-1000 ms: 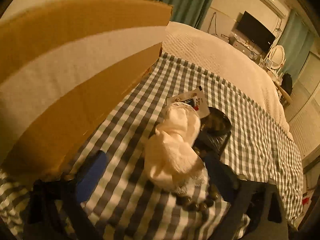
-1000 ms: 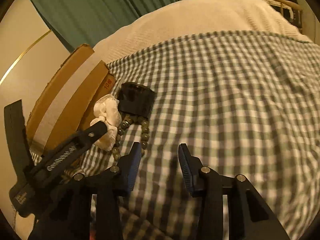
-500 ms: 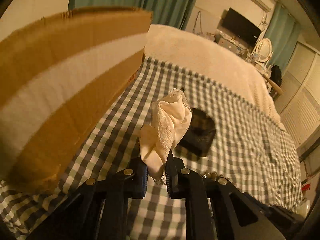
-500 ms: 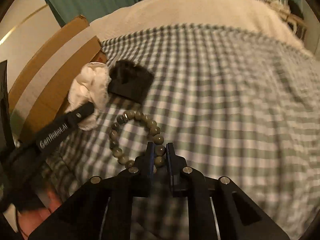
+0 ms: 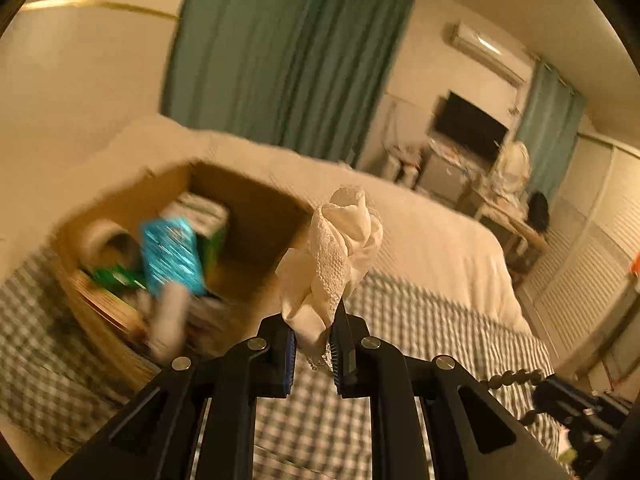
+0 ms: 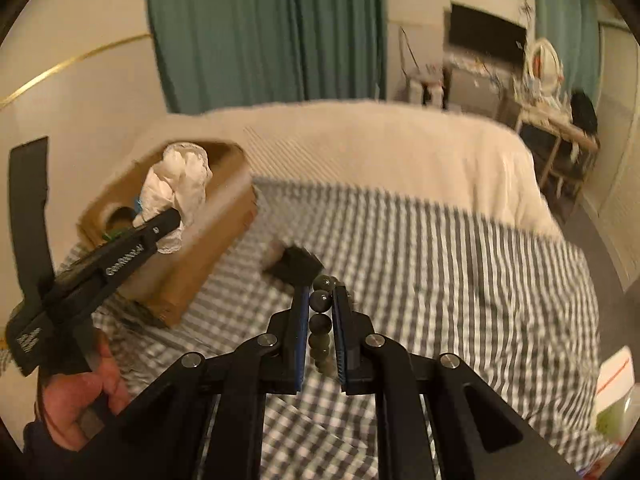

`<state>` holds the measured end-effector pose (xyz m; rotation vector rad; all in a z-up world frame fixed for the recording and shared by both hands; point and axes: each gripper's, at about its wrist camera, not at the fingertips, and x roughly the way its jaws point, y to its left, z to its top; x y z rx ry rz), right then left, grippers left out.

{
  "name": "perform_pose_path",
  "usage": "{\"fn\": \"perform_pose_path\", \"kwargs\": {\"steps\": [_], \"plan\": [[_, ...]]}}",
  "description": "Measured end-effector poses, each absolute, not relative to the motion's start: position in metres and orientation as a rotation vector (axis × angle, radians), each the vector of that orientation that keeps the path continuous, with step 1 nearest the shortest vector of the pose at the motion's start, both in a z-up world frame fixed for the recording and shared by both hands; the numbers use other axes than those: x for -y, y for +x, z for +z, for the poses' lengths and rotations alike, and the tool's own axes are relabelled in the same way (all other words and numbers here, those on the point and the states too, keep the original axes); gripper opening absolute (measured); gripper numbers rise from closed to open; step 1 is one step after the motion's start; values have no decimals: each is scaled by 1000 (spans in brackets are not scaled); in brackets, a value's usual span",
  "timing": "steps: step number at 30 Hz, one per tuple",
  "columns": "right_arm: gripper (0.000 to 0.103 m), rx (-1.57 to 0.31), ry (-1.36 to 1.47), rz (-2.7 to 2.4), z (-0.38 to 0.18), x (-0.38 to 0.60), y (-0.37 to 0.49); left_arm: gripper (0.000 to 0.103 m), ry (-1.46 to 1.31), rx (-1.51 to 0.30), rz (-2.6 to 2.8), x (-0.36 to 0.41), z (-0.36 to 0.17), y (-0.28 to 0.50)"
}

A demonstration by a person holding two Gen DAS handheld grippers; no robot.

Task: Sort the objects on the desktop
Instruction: 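Carry cloth and bracelet into the cardboard box and open both tools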

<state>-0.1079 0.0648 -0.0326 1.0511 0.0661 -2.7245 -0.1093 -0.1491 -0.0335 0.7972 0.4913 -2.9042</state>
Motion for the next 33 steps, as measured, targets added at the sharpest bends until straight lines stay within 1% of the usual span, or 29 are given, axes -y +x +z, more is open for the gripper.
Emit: {"fn": "perform_pose_path", "kwargs": {"steps": [3,5,9,13,18,19,21,22,23,24,25,26,31,33], "plan": [[11,-93,961,-2684,0,-35,-106,14,756,-474,-2842,186,-17,-107],[11,-99,906,-2646,19,-13,-109,14,746,-455,-2789,208,-15,-106],[11,-158,850,-2575,40,41,-125,14,788,-469,-2708,252,-36,-113],[11,-213,859,-2499,35,96,-154,14,850,-535,-2671,276,-65,-124],[11,-158,956,-2432,8,133,-195,14,896,-541,-2700,280,-82,-140],[11,-147,974,-2424,4,138,-198,17,909,-532,-2705,278,-85,-142],[12,-113,1020,-2403,-3,145,-208,32,962,-516,-2711,270,-88,-146],[17,-111,1037,-2400,-6,146,-212,46,983,-506,-2713,267,-91,-148],[22,-115,1037,-2414,-6,144,-212,62,987,-488,-2720,264,-90,-149],[33,-123,1030,-2435,-6,142,-211,72,987,-452,-2704,259,-89,-149],[37,-126,1019,-2449,-5,140,-209,86,984,-433,-2698,257,-88,-149],[37,-127,999,-2468,-2,134,-205,89,975,-413,-2702,253,-84,-146],[37,-92,965,-2544,15,89,-184,90,950,-369,-2710,234,-63,-134],[37,-66,958,-2576,23,64,-172,92,937,-376,-2736,223,-54,-127]]}}
